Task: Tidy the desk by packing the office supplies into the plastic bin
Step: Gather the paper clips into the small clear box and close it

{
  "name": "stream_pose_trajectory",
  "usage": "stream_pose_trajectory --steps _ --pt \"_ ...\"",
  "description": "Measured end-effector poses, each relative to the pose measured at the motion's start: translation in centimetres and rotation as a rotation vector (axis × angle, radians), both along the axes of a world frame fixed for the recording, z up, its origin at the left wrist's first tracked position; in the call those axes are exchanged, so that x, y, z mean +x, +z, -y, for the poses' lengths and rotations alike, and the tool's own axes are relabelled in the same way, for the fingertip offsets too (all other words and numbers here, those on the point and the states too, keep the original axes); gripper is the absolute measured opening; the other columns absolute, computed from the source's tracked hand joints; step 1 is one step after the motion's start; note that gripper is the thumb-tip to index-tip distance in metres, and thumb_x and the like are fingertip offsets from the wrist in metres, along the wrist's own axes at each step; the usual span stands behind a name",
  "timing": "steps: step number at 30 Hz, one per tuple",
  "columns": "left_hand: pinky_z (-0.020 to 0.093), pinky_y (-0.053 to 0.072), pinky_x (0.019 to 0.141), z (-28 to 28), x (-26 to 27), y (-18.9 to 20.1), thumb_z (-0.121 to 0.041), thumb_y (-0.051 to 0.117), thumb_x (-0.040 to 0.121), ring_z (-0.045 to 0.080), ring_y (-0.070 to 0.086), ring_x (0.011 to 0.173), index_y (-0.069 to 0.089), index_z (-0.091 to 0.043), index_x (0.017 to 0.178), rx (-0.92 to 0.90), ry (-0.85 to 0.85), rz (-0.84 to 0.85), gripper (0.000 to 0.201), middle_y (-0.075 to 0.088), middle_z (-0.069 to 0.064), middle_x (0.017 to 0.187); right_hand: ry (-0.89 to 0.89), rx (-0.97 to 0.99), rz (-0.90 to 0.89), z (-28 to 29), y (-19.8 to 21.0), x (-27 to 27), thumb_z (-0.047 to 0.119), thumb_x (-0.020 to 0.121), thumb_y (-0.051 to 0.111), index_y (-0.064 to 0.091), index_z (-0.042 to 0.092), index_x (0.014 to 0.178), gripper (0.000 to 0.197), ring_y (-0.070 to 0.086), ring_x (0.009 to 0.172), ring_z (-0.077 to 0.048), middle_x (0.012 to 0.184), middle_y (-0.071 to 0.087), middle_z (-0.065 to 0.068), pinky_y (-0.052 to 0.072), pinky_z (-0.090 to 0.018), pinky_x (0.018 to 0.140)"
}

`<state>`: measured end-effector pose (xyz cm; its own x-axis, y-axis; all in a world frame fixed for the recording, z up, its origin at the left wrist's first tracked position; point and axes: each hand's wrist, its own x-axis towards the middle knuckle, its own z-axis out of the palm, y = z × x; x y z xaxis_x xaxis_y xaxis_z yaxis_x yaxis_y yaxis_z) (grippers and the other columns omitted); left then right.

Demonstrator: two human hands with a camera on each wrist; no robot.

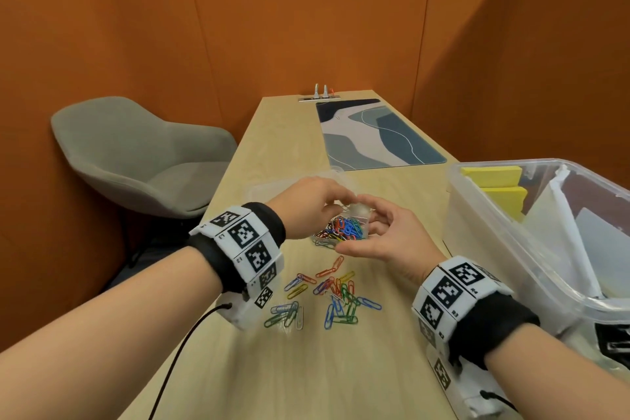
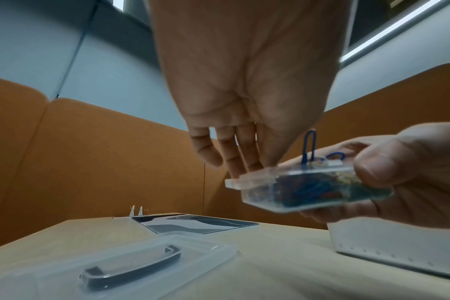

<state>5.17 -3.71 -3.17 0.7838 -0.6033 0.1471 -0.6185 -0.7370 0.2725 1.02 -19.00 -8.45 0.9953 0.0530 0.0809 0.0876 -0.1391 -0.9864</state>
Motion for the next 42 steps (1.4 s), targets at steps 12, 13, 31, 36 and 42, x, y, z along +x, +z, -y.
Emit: stream_pose_trajectory --steps 12,13,31,36,42 --pt "0.001 0.037 0.062 -2.0 0.1 1.3 -0.023 0.065 0.085 -0.001 0.051 0.073 0.071 -0.016 0.101 -0.069 -0.02 -0.11 0.019 0.068 -0.001 0.095 0.024 -0.049 0.003 -0.5 -0.1 -0.2 0.004 0.056 0.086 0.038 0.012 0.141 0.098 0.07 0.086 -0.012 0.11 0.064 -0.012 0.055 -0.013 0.071" --pt "0.0 0.037 0.063 -2.2 -0.2 1.3 -0.025 0.064 0.086 -0.002 0.052 0.075 0.07 -0.019 0.105 -0.065 -0.02 -0.106 0.021 0.066 -0.006 0.095 0.008 -0.037 0.007 -0.3 -0.1 -0.2 0.003 0.056 0.086 0.038 0.011 0.141 0.097 0.069 0.084 -0.01 0.11 0.063 -0.013 0.054 -0.011 0.067" --pt "0.013 0.043 0.061 -3.4 -1.4 -5.6 -0.028 0.076 0.074 -0.001 0.055 0.058 0.065 -0.02 0.087 -0.1 0.178 -0.294 0.02 0.058 -0.012 0.07 -0.285 -0.141 0.116 0.1 -0.3 0.4 0.016 0.058 0.087 0.034 0.015 0.143 0.1 0.06 0.106 -0.018 0.097 0.051 0.007 0.048 -0.037 0.099" --pt "0.036 0.032 0.111 -1.6 -1.3 -6.4 -0.069 0.068 0.06 0.018 0.034 0.13 0.033 -0.028 0.14 0.206 0.153 -0.35 0.097 0.038 -0.001 0.139 -0.309 -0.18 0.129 0.1 -0.2 0.7 0.016 0.059 0.087 0.033 0.014 0.143 0.099 0.061 0.104 -0.016 0.085 0.046 0.017 0.048 -0.033 0.099" --pt "0.031 0.037 0.101 1.3 -3.4 -7.1 -0.054 0.074 0.067 0.015 0.036 0.108 0.054 -0.035 0.118 0.131 -0.087 -0.295 0.058 0.047 -0.008 0.122 -0.314 -0.159 0.12 0.1 -0.3 0.5 0.013 0.059 0.087 0.034 0.013 0.143 0.099 0.062 0.099 -0.016 0.101 0.054 0.002 0.049 -0.034 0.097"
